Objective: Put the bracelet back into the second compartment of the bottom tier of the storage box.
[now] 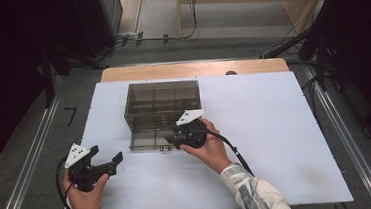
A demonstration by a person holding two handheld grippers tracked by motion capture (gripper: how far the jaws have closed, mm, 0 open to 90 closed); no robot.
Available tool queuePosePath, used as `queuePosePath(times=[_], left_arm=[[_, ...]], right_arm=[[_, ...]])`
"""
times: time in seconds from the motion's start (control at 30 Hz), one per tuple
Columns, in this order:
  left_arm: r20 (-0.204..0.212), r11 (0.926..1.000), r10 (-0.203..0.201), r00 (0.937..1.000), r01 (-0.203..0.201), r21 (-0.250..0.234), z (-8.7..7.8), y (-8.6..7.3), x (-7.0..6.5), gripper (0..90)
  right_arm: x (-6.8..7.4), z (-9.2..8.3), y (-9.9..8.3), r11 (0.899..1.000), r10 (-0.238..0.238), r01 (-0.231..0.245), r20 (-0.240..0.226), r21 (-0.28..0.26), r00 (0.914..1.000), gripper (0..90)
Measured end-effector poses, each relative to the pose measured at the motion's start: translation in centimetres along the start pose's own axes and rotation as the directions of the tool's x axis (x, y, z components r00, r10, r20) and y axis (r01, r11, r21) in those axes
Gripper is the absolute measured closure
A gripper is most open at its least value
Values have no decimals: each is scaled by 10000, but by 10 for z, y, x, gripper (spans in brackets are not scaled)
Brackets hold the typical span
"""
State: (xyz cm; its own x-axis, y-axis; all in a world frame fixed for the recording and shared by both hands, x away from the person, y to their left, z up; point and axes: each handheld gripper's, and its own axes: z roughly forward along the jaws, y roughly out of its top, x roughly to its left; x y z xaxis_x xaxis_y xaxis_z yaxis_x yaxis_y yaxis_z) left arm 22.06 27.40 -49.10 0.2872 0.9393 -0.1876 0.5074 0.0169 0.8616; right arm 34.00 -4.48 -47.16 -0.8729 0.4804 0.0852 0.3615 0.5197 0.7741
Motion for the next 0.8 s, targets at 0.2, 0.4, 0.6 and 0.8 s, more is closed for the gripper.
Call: queuePosePath(times=[0.2,0.4,0.6,0.8], left_arm=[[25,10000,-1,10000,1,25,1,0,0,51],[8,10000,-2,10000,2,42,1,0,0,51],[-4,10000,23,10000,-23,93,1,0,0,51],[-17,10000,-5,10000,5,85,1,0,0,51]], right_arm=[[-1,-7,-4,10000,-7,7,-79,0,10000,458],[-3,-17,-9,9999,103,-105,-163,-106,9998,380],[-6,-27,-15,9997,135,-137,-129,-181,9998,331],[-9,-35,-21,9998,89,-91,-131,-178,9999,310]])
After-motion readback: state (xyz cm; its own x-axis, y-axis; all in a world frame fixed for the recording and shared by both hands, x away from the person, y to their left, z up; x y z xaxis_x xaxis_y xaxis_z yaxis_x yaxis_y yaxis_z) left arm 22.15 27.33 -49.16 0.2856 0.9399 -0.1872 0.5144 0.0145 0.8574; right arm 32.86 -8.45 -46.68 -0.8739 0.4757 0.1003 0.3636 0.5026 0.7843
